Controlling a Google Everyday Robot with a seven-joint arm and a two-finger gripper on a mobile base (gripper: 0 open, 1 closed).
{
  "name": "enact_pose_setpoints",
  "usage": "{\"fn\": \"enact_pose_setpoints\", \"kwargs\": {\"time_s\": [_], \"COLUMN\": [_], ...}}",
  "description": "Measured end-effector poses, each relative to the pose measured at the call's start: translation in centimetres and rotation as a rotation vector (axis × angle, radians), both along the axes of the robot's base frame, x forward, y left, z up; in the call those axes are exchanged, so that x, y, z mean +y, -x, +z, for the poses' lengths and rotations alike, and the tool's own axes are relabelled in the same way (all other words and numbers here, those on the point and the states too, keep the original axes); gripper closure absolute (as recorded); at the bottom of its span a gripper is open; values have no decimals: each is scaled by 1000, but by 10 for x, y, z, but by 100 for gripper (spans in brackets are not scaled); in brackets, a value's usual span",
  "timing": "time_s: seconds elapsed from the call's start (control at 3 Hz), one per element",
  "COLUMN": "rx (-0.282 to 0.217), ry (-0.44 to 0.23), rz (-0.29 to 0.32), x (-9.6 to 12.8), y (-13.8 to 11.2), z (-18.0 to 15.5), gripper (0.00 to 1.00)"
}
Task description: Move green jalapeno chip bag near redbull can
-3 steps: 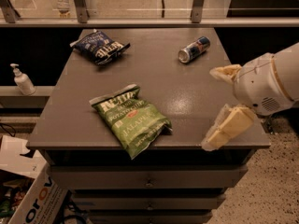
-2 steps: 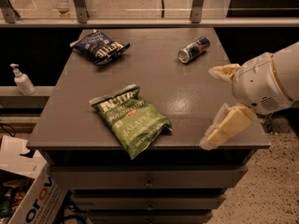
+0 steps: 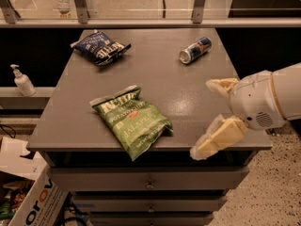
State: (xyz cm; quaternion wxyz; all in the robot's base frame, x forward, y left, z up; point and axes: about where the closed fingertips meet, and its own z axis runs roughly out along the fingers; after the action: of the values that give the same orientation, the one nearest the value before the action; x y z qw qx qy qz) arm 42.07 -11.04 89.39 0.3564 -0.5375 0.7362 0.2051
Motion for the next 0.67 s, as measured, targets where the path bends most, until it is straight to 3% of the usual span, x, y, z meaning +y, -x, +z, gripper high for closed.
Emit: {"fn": "enact_pose_setpoints", "kwargs": {"time_s": [0.33,0.67], "rx": [-35,-76], "ry": [-106,-156], "rz": [-41,-61], "x": [31,64], "y": [-7,-23], "z": [-2,-6], "gripper": [0,0]}}
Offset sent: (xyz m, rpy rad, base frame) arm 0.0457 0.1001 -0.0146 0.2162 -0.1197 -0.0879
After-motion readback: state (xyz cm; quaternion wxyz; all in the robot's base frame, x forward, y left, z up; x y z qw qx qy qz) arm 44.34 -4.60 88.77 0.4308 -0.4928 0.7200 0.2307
